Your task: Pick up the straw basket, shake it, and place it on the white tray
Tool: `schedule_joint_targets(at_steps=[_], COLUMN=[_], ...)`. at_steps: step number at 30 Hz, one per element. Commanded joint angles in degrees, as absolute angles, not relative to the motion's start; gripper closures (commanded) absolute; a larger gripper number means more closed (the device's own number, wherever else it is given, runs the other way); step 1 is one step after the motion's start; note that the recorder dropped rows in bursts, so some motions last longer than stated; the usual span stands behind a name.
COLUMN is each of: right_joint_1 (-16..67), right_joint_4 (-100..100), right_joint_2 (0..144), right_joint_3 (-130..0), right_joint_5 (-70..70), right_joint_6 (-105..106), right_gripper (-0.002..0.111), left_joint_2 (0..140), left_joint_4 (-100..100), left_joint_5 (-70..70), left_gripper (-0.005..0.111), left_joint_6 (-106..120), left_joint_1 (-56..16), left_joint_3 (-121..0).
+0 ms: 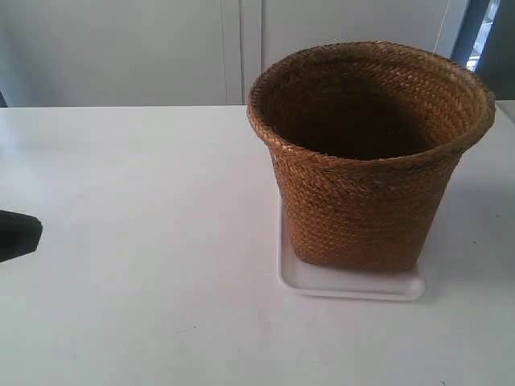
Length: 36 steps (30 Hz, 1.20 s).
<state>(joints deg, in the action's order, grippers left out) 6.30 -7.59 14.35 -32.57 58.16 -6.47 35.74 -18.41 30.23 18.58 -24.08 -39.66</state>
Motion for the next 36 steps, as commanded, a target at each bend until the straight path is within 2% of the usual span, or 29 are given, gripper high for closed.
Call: schedule_joint_targets(at_steps=[1,5,9,15,21,26,36], right_joint_1=[5.64,5.64,5.64,5.64,5.64,5.64,5.64], right_joint_4=[-7.60,-7.60,-7.60,-7.60,-7.60,-7.60,-7.60], right_joint_2=[14.12,14.12,14.12,14.12,14.12,14.01,13.86], right_joint_3=[-32.33,-32.33,-32.33,-32.33,-32.33,-32.33,-32.33], right_joint_5=[58.23,58.11,58.11,58.11,58.11,57.99,57.99], right_joint_6=[-6.77,-6.77,-6.77,-6.77,-6.77,-6.77,-6.77], right_gripper=[0.108,0.108,0.108,0.108,0.108,0.108,0.108], left_joint_2=[33.87,28.10,21.05,11.54,0.00,0.00,0.00], left_joint_4=[-16.01,-15.75,-15.75,-15.75,-15.75,-15.75,-15.75], left_joint_5=[31.20,28.78,10.64,-1.45,-1.25,4.22,4.51], left_gripper=[0.107,0.107,0.107,0.107,0.107,0.107,0.107], left_joint_6=[23.20,24.95,24.70,21.17,20.71,20.50,20.61], left_joint_1=[-24.03,-20.43,-14.96,-10.72,-8.05,-8.05,-8.05], left_joint_3=[-39.41,-36.04,-23.90,-8.27,0.00,0.00,0.00])
